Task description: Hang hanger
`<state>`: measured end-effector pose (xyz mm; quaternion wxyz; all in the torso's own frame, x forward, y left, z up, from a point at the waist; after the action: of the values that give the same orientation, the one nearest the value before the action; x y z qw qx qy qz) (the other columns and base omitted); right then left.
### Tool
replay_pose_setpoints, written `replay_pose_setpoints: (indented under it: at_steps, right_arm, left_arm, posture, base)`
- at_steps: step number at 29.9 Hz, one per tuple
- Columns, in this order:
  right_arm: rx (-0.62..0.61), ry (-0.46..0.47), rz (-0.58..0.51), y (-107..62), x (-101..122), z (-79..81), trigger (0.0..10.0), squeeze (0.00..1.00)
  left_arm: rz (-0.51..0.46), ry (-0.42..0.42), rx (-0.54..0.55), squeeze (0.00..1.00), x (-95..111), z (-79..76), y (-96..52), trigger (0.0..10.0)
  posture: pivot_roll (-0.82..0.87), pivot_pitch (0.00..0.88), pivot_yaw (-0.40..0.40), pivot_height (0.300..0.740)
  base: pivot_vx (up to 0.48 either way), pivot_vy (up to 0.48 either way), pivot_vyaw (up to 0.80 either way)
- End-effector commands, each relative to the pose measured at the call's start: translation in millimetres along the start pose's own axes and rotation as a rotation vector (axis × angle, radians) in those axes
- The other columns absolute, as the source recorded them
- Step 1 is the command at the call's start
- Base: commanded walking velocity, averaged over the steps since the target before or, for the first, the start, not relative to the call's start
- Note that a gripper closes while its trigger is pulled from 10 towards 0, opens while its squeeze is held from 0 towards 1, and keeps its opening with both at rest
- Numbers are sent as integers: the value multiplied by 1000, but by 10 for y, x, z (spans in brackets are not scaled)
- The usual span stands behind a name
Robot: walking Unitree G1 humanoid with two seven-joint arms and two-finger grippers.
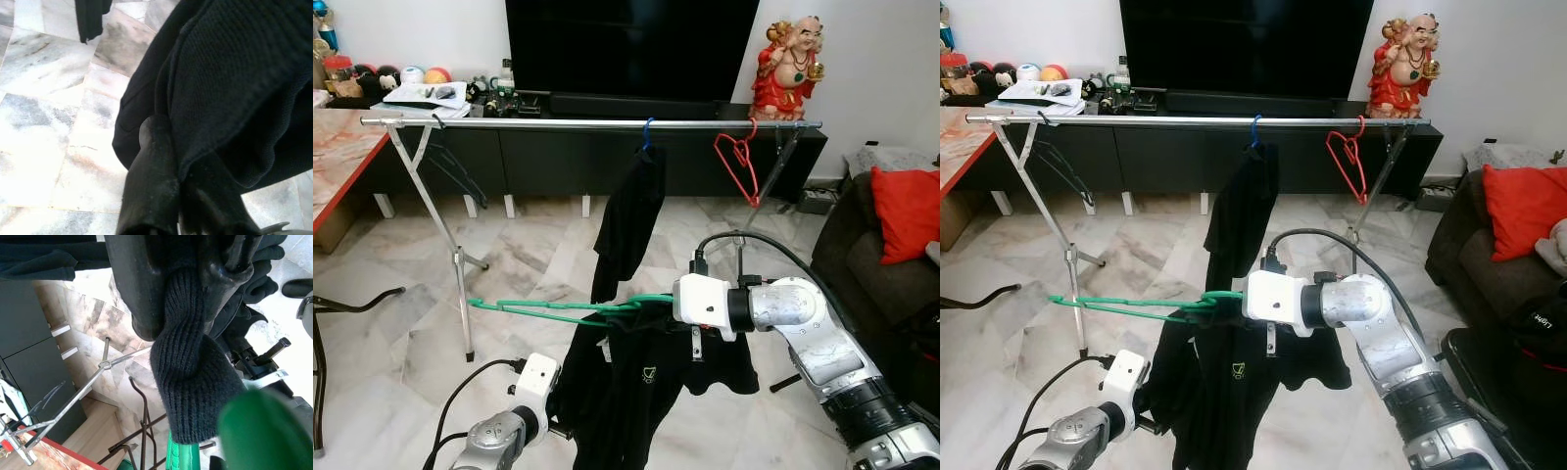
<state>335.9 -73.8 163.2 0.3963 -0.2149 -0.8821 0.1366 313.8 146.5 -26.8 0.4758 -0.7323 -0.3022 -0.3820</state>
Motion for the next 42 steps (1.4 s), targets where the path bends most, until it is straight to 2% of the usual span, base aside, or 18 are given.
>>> replay_pose_setpoints:
  at_steps: [1, 9, 12, 16, 18, 26, 27, 33, 36, 37, 42]
  right_arm:
    - [-26, -6, -9, -23, 27, -63, 0, 0]
    - [-22, -2, -7, -14, 18, -38, 0, 0]
    - [-6, -1, 29, -43, -63, 3, 0, 0]
    - [29, -26, 215, -186, -414, 89, 0, 0]
    - [49, -20, 315, -331, -624, 148, 0, 0]
    - [32, 70, 311, -578, -730, 159, 0, 0]
    - [92, 79, 300, -616, -739, 241, 0, 0]
    - [231, 124, 272, -675, -764, 478, 0, 0]
    - [270, 118, 315, -707, -829, 546, 0, 0]
    - [288, 107, 362, -735, -892, 575, 0, 0]
    - [313, 79, 465, -798, -1026, 607, 0, 0]
  left_arm:
    - [13, -26, 23, 0, -48, 32, -15, 0]
    - [-8, -41, 32, 0, -1, 65, -20, 0]
    - [-16, -50, 38, 0, 16, 76, -20, 0]
    - [-18, -56, 52, 0, 17, 101, -28, 0]
    - [-16, -56, 59, 0, 0, 120, -41, 0]
    - [2, -57, 63, 0, -79, 148, -80, 0]
    - [5, -56, 65, 0, -86, 151, -83, 0]
    - [8, -55, 69, 0, -84, 159, -83, 0]
    - [6, -55, 71, 0, -77, 166, -84, 0]
    - [8, -54, 71, 0, -78, 167, -85, 0]
    - [10, -52, 72, 0, -81, 174, -89, 0]
  posture:
    - [119, 0, -87, 740]
    - [120, 0, -83, 740]
    - [119, 0, -83, 740]
    - [118, 0, -84, 740]
    - [117, 0, -88, 740]
    - [117, 0, -89, 740]
    - [113, 0, -86, 740]
    - [117, 0, -89, 740]
    - [118, 0, -89, 740]
    - [118, 0, -89, 740]
    - [118, 0, -87, 740]
  base:
    - [0, 0, 0]
    - [0, 0, 0]
    - [0, 0, 0]
    - [0, 0, 0]
    - [0, 0, 0]
    - [0, 0, 0]
    - [0, 0, 0]
    - [0, 0, 0]
    - [0, 0, 0]
    - [0, 0, 0]
    - [0, 0, 0]
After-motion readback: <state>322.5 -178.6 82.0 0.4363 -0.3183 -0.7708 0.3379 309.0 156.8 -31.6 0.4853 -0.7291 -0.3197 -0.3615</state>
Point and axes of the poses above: a point about 5 cm out from each wrist's last joint towards the gripper, its own y axis pointing out of the wrist towards the gripper, its own x axis along the axis of the wrist's last joint, z = x × y, the point moved 4 cm from there along y, pointing out of the wrist towards the gripper, and after that the axes turned 12 degrees about -y, right-handed, at the moved point
